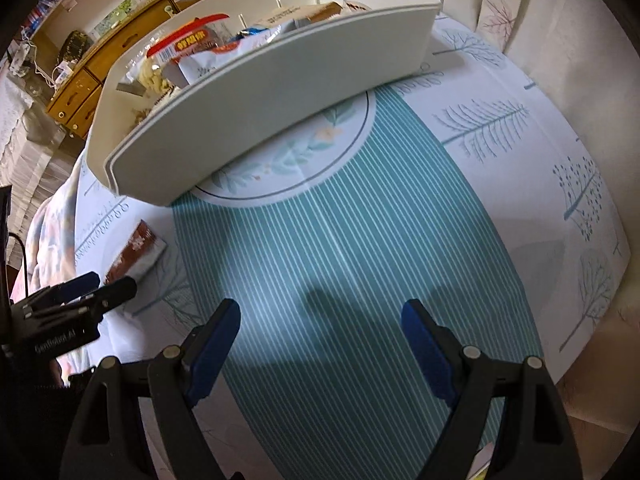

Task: Organize snacks
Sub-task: 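Close the left tool on the dark red snowflake packet and lift it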

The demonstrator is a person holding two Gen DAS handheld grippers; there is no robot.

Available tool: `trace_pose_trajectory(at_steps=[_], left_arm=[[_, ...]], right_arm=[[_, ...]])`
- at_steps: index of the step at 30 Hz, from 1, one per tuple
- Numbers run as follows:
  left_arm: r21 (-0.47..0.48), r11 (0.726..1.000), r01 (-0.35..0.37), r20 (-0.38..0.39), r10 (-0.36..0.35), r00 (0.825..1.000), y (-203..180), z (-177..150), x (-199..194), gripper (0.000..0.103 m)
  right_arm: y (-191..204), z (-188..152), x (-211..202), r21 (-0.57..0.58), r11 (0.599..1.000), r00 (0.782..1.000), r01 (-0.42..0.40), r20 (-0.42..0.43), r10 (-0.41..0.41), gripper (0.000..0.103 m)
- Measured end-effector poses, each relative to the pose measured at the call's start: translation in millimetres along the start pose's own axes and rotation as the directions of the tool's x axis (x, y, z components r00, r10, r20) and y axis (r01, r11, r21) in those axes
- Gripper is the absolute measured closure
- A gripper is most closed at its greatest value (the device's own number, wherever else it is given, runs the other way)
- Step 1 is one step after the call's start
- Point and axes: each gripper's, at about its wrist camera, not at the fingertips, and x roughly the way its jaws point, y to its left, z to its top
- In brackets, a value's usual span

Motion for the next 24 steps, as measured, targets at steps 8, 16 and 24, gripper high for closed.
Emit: trace_pose_trajectory(at_steps=[8, 16, 24], left_arm=[[0.018, 1.0, -0.01, 0.004, 0.01, 1.0, -4, 2, 11, 0.026], [0.047, 0.997, -0.057, 0.035, 0.055, 0.998, -15, 4, 9, 0.05], [0.033, 0.998, -0.049, 0.016, 0.048, 0.999, -24, 2, 2, 0.063]], right_arm=[[-5, -4, 4, 0.014, 1.0, 1.0, -0.003, -0.006, 0.003, 0.019], [-5, -1, 3, 0.013, 1.0, 1.0, -0.013, -0.001, 0.013, 0.019], [-15, 3, -3, 0.029, 0.999, 1.0, -0.028, -0.005, 0.029, 0.019]])
